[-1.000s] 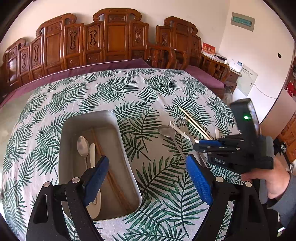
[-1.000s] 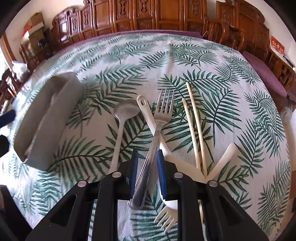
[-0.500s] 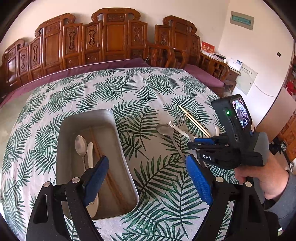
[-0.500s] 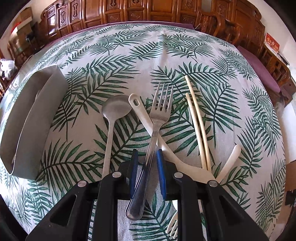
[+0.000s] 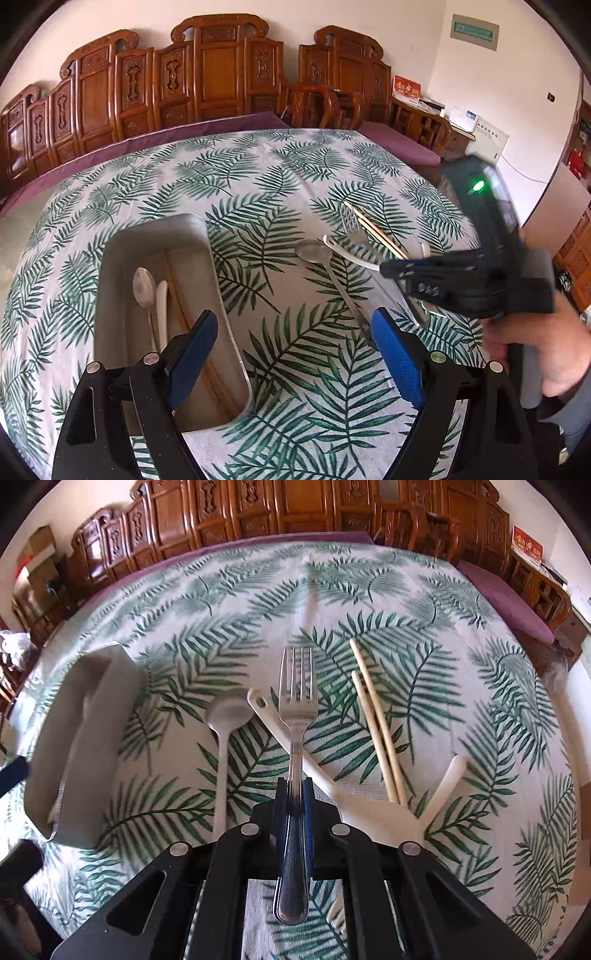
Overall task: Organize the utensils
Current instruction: 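Grasp a metal fork from the table with the right tool, then grasp a metal spoon with the left tool while the right tool holds the fork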
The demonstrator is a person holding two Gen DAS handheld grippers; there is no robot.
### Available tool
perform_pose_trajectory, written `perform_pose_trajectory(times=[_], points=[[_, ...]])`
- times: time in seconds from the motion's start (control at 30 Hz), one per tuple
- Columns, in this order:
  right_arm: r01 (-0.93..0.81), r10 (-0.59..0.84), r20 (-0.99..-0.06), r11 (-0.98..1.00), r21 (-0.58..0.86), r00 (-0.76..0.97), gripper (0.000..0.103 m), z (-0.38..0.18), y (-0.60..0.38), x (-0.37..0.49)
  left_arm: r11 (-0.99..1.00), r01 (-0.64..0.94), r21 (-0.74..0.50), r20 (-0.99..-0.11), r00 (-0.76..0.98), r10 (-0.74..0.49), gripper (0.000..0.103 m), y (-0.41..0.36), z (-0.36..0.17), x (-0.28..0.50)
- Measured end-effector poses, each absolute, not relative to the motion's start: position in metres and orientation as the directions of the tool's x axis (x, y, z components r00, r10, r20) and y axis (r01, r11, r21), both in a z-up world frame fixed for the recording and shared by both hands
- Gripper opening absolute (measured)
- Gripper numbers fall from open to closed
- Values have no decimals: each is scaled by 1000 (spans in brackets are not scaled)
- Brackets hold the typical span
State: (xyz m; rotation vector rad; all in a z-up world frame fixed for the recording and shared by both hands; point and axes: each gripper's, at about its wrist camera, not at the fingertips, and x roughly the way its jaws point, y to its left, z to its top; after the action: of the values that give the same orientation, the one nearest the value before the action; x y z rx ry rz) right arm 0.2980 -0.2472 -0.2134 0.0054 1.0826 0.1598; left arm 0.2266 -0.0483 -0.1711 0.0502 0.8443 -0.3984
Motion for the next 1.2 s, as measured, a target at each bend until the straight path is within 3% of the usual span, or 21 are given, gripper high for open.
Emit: perform_pose_trajectory(times=[0.27, 0.53, 0.73, 0.93, 1.03, 1.2], points=[[-191, 156, -855, 979, 69, 495, 9, -191, -269, 284, 920, 383, -83, -750, 583, -311, 82, -77, -182, 228], [-234, 156, -863, 971, 45, 481, 9, -203, -287, 273, 924, 379, -53, -789, 551, -271, 78, -99, -201, 245], [-262, 171, -859, 964, 45, 482, 10, -209, -295, 267, 927, 372, -36, -814, 527, -243, 63, -116, -210, 262], [-275, 195, -852, 959, 62, 486, 10, -205, -301, 266, 932, 360, -50, -835, 497, -236, 56, -138, -222, 287], [-282, 202, -845, 957, 64, 495, 10, -199, -304, 266, 940, 337, -59, -856, 468, -222, 42, -143, -233, 302], [-290, 204, -838, 955, 58, 505, 10, -191, -308, 267, 952, 295, -80, -872, 443, -210, 32, -145, -248, 320]])
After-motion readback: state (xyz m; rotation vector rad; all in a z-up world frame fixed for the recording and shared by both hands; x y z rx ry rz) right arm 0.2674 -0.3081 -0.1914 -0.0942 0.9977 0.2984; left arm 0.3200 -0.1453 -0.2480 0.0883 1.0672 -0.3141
